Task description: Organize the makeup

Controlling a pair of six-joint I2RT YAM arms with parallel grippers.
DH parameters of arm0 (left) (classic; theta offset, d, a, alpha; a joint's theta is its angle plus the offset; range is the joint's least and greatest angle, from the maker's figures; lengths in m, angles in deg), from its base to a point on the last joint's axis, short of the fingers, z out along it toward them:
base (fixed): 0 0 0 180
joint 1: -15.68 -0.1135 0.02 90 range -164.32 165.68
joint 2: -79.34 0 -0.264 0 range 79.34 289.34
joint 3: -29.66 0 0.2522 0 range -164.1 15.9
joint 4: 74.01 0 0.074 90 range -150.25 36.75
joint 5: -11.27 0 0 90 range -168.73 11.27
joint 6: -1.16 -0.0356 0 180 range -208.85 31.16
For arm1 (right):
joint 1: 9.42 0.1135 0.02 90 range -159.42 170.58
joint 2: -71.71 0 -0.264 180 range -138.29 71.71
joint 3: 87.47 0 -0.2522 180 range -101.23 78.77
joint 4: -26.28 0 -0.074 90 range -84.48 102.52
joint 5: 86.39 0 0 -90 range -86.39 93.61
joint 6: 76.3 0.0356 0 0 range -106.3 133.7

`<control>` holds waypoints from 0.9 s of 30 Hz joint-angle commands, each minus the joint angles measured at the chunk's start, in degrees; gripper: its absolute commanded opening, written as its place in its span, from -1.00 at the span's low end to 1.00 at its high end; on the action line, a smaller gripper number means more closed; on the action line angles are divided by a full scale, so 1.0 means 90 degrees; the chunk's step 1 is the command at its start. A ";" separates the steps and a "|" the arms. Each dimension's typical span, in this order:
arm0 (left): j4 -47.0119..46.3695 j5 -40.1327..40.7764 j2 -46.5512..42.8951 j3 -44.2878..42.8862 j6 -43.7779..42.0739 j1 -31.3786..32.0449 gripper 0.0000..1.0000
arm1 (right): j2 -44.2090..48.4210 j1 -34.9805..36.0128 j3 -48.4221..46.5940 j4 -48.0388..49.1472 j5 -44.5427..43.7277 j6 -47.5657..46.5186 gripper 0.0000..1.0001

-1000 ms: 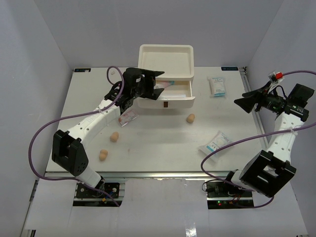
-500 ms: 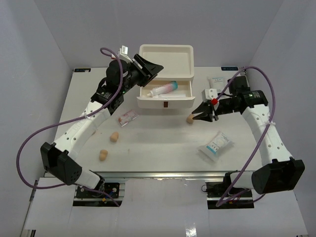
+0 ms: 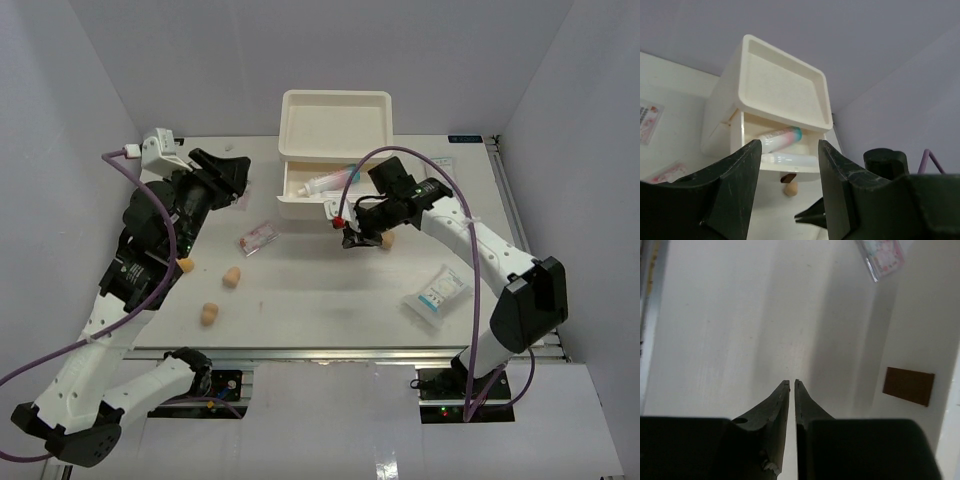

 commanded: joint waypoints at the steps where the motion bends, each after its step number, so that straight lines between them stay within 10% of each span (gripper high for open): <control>1: 0.0631 0.0336 -0.0195 0.0620 0.0139 -0.0020 0.20 | -0.0399 0.0143 -0.0454 0.1228 -0.1250 0.0938 -0.65; 8: 0.0620 0.0429 -0.0250 0.0829 0.0248 -0.0020 0.23 | -0.0941 0.0301 -0.0904 0.2452 -0.3001 0.1675 -0.45; 16: 0.0152 0.0249 0.0243 0.0727 0.0074 -0.0022 0.58 | -0.0947 0.0292 -0.1013 0.2538 -0.2765 0.1783 -0.24; 27: 0.0071 -0.2193 0.3686 -0.2122 -0.0386 -0.1186 0.69 | -0.0647 0.0301 -0.0452 0.2540 -0.2508 0.1754 -0.23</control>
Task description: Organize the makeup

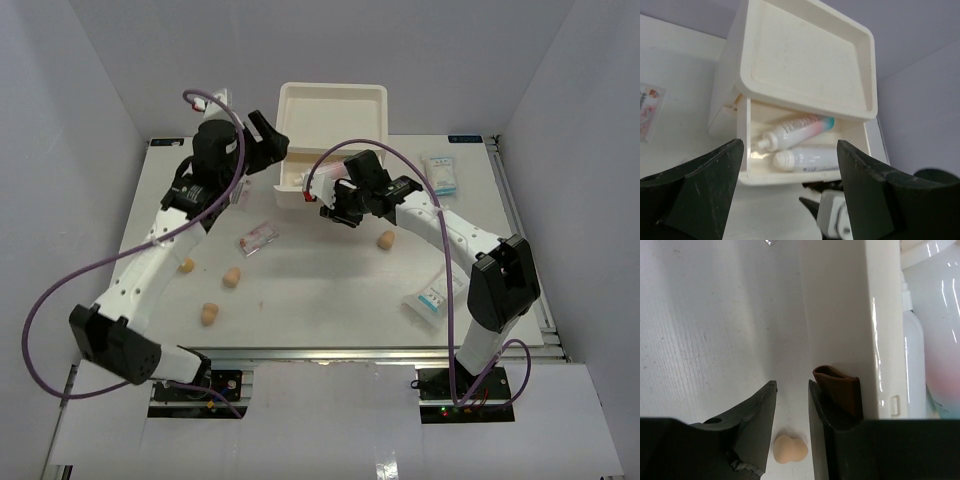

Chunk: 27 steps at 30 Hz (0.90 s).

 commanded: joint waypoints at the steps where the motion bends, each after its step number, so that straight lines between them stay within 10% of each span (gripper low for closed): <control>1: 0.0109 -0.1510 0.1287 -0.1225 -0.0196 -0.0627 0.68 | 0.0365 -0.0057 0.0020 0.0613 0.0055 -0.0016 -0.23; 8: 0.0531 -0.1796 0.2897 -0.3042 -0.0846 -0.0796 0.44 | 0.0410 -0.0070 0.0067 0.0617 0.0162 0.0060 -0.24; 20: 0.0976 -0.1948 0.3485 -0.3257 -0.1216 -0.0792 0.04 | 0.0329 -0.0092 0.0045 0.0613 0.0359 0.0166 -0.26; 27: 0.1015 -0.1488 0.3182 -0.3262 -0.1437 -0.0792 0.26 | 0.0297 -0.0099 0.0012 0.0584 0.0415 0.0170 -0.27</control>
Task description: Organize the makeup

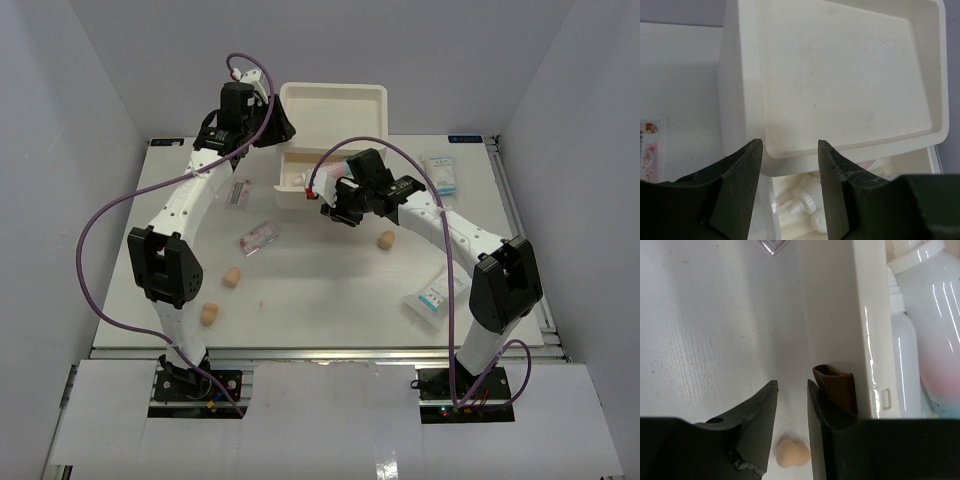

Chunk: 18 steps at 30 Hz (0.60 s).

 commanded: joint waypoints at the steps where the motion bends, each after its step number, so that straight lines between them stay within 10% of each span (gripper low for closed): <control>1: 0.0061 0.0279 -0.0388 -0.0099 -0.0284 0.0009 0.27 | 0.0212 -0.0033 -0.0062 0.0459 0.0137 0.0056 -0.27; 18: -0.0070 0.0778 0.0358 -0.0425 -0.0602 0.0072 0.09 | 0.0280 -0.0023 -0.0004 0.0429 0.0169 0.0141 -0.28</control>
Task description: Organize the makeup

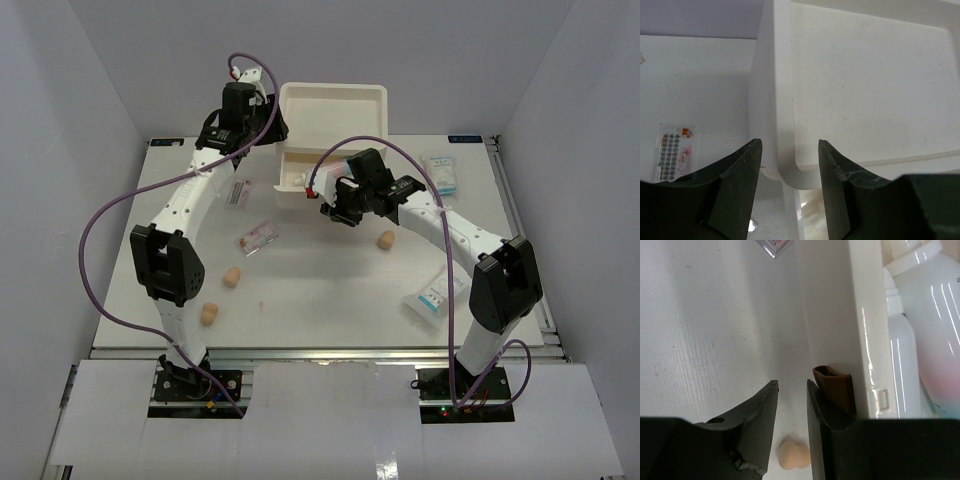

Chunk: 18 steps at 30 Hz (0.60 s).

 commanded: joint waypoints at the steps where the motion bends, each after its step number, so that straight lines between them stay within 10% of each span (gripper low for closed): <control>1: -0.0040 -0.0064 0.0301 -0.0406 -0.0102 0.0052 0.03 | 0.0280 -0.0019 0.0003 0.0401 0.0108 0.0033 -0.28; 18: -0.0148 -0.1024 -0.0549 0.1384 -0.0229 0.0146 -0.34 | -0.0631 -0.0422 -0.1278 0.0935 -0.0654 0.0391 -0.58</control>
